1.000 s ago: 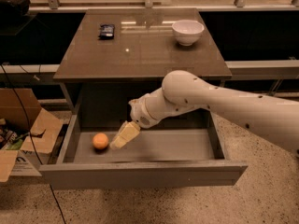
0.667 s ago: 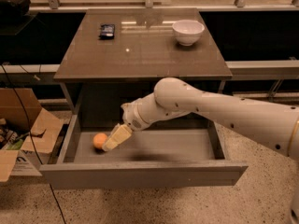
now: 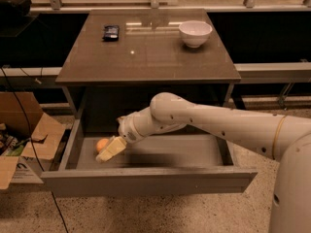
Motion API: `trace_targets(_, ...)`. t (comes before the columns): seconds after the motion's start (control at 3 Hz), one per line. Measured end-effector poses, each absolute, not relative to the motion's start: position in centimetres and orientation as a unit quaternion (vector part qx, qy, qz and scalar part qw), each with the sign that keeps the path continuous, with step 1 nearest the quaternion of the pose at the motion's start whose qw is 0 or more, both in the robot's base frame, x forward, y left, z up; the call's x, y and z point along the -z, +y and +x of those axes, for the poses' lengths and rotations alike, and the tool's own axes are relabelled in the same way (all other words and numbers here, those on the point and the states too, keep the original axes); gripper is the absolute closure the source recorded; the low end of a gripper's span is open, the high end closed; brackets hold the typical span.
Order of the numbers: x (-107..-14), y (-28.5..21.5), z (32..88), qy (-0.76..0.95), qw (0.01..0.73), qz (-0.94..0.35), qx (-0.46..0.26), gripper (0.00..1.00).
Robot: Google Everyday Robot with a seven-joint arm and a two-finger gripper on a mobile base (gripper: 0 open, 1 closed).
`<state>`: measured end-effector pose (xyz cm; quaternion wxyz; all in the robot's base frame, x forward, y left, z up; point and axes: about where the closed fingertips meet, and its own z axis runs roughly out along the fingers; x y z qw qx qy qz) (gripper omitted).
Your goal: Pick orange from top drawer and place on counter
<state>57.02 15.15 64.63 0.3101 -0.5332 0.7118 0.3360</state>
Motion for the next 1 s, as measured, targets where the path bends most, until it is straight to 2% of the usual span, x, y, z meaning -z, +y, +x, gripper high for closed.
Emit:
trace_targets(0.33,-63.65,16.74,56.1,0.706,0.302,-0.534,-0.354,0.19)
trace_targets(0.67,-62.93,17.7,55.19,0.702,0.293,-0.533,-0.369,0.5)
trace_targets(1.0,-62.93,17.7,55.19,0.703,0.293,-0.533,-0.369,0.72)
